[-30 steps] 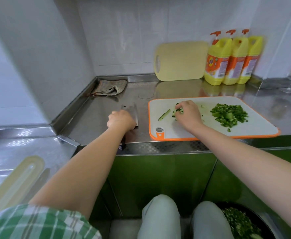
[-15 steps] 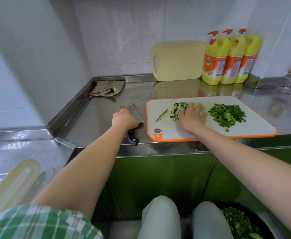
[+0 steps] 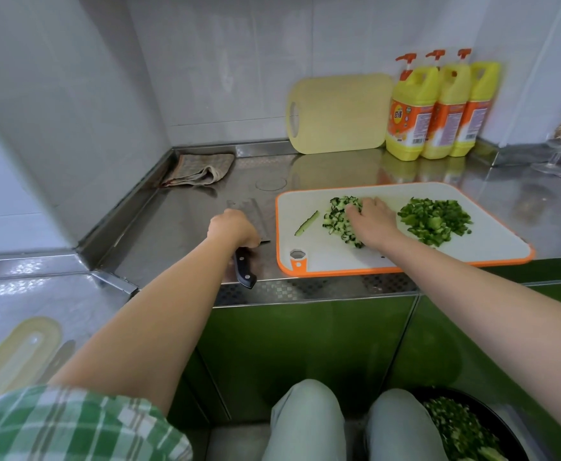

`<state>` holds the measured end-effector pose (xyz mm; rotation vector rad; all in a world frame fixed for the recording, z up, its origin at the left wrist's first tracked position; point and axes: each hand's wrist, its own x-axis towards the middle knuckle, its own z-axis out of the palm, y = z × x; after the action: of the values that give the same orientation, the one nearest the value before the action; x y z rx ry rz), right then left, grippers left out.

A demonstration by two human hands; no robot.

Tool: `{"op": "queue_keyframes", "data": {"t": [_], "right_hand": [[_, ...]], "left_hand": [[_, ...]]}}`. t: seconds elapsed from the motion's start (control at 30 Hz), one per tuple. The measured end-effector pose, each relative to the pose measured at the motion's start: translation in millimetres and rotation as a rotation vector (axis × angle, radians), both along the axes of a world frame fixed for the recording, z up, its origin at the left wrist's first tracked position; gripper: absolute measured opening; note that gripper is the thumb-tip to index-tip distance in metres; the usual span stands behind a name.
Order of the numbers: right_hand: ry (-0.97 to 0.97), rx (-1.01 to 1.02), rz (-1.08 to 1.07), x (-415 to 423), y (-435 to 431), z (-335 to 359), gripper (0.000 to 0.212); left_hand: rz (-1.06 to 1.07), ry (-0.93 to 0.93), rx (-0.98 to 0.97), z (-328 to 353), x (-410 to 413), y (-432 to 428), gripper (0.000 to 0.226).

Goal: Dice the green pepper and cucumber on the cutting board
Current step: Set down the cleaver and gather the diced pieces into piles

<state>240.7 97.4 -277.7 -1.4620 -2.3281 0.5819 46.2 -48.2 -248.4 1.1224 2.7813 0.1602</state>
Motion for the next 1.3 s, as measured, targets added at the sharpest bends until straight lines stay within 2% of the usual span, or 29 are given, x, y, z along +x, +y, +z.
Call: {"op": "queue_keyframes", "data": {"t": [0.17, 0.23, 0.33, 0.4, 0.5, 0.57, 0.6, 0.63, 0.67, 0.73, 0.87, 1.0, 1.13, 1.23, 1.3], "right_hand": [[0.202, 0.119, 0.095, 0, -15, 8, 0.046], [0.265, 0.137, 0.118, 2, -20, 13, 0.042], [0.343, 0.170, 0.158, 2, -28, 20, 0.031], [0.436, 0.085, 0.190, 1, -35, 27, 0.022], [0.567, -0.315, 0.321, 0, -50, 39, 0.020], [0.616, -0.536, 0.394, 1, -60, 45, 0.017], [0.651, -0.612, 0.414, 2, -63, 47, 0.016], [0.687, -0.675, 0.439, 2, -63, 49, 0.016], [0.711, -0.720, 0.473, 3, -62, 50, 0.019], [0.761, -0.759, 0.526, 5, -58, 52, 0.028], [0.873, -0.870, 0.451, 8, -50, 60, 0.042], [0.756, -0.833, 0.448, 6, -53, 64, 0.031], [0.784, -0.757, 0.229, 0, -51, 60, 0.026], [0.797, -0.723, 0.114, 3, -45, 61, 0.025], [0.763, -0.678, 0.094, 9, -40, 58, 0.034]], "left_hand": [[-0.013, -0.026, 0.145, 6, 4, 1, 0.032], [0.028, -0.146, 0.297, 12, 5, 2, 0.019], [0.113, -0.485, 0.605, 17, 5, 9, 0.010], [0.136, -0.673, 0.773, 22, 18, 12, 0.014], [0.112, -0.795, 0.918, 27, 37, 26, 0.022], [0.078, -0.816, 0.952, 28, 51, 37, 0.009], [0.086, -0.833, 0.963, 29, 57, 41, 0.011], [0.089, -0.850, 0.967, 31, 64, 44, 0.028], [0.088, -0.839, 0.953, 34, 70, 45, 0.036], [0.078, -0.807, 0.939, 34, 74, 52, 0.035], [0.029, -0.854, 0.970, 32, 85, 56, 0.034], [-0.066, -0.852, 0.953, 15, 75, 79, 0.042], [-0.162, -0.804, 0.897, 21, 84, 80, 0.045], [-0.251, -0.785, 0.852, 28, 91, 64, 0.032], [-0.264, -0.679, 0.802, 22, 83, 59, 0.029]]}}
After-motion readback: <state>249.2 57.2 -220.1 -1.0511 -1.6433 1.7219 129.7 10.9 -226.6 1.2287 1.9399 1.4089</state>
